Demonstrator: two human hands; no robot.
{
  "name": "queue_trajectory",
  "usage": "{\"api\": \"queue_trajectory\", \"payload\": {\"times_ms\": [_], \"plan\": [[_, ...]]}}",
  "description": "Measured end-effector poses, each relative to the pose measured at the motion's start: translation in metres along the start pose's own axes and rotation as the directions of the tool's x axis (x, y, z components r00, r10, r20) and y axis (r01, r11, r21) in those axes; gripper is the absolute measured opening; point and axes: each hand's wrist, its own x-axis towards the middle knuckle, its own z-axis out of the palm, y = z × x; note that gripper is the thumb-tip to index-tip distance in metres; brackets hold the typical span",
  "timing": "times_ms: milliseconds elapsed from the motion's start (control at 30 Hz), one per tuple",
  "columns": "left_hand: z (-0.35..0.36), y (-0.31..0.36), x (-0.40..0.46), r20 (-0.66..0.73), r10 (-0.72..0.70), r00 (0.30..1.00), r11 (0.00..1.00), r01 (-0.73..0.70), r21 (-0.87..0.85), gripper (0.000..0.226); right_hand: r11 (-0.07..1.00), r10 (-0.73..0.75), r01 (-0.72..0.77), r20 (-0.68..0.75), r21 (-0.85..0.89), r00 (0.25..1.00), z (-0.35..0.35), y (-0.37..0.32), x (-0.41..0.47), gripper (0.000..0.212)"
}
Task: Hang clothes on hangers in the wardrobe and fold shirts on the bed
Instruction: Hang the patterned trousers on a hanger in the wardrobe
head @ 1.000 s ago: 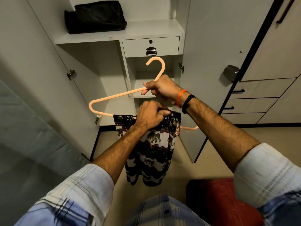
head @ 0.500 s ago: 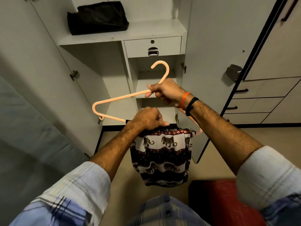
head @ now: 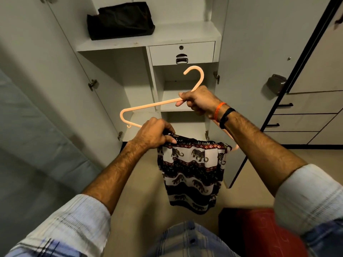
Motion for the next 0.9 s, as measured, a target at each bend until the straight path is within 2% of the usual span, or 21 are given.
{"api": "queue_trajectory", "payload": {"times_ms": [133, 233, 333, 367, 400, 467, 533, 600, 733, 833, 900], "plan": [[0.002, -0.006, 0.0, -0.041, 0.036, 0.999, 0.996, -0.04, -0.083, 0.034, 1.0, 0.001, -0.001, 0.002, -0.007, 1.0, 0.001, 0.0, 0.001, 0.032], [0.0, -0.004, 0.004, -0.197, 0.069, 0.978, 0.988, -0.094, -0.122, 0.018, 0.998, 0.014, -0.012, 0.03, -0.063, 0.999, 0.002, 0.0, 0.0, 0.031], [-0.001, -0.003, 0.012, -0.443, 0.165, 0.881, 0.984, -0.179, 0.01, 0.01, 0.998, 0.033, -0.031, 0.056, -0.052, 0.998, 0.002, 0.0, -0.002, 0.031], [0.0, -0.003, 0.016, -0.482, 0.202, 0.852, 0.979, -0.188, 0.078, 0.009, 0.999, 0.036, -0.035, 0.056, -0.022, 0.998, 0.002, -0.001, -0.002, 0.031], [0.002, -0.004, 0.02, -0.474, 0.216, 0.854, 0.975, -0.165, 0.147, 0.01, 0.999, 0.035, -0.035, 0.054, 0.0, 0.998, 0.001, -0.001, -0.002, 0.031], [0.003, -0.002, 0.027, -0.338, 0.145, 0.93, 0.961, -0.052, 0.27, 0.018, 0.999, 0.032, -0.033, 0.054, 0.017, 0.998, -0.001, -0.001, -0.002, 0.032], [0.002, 0.002, 0.032, -0.21, 0.048, 0.976, 0.945, 0.023, 0.326, 0.027, 0.999, 0.037, -0.038, 0.047, 0.034, 0.998, -0.001, 0.001, -0.002, 0.033], [0.0, 0.008, 0.033, -0.12, -0.001, 0.993, 0.978, 0.026, 0.207, 0.025, 0.998, 0.043, -0.044, 0.03, 0.047, 0.999, 0.0, 0.004, -0.002, 0.034], [0.002, 0.023, 0.029, 0.134, 0.091, 0.987, 0.993, -0.079, -0.093, 0.027, 0.998, 0.044, -0.045, 0.033, 0.032, 0.998, 0.005, 0.005, -0.002, 0.032], [0.014, 0.03, 0.027, 0.25, 0.168, 0.954, 0.979, -0.131, -0.158, 0.031, 0.999, 0.041, -0.041, 0.024, -0.003, 0.999, 0.005, 0.001, -0.001, 0.033], [0.023, 0.032, 0.027, 0.279, 0.204, 0.938, 0.974, -0.165, -0.156, 0.033, 0.999, 0.037, -0.036, 0.021, -0.022, 0.999, 0.005, -0.001, -0.001, 0.032]]}}
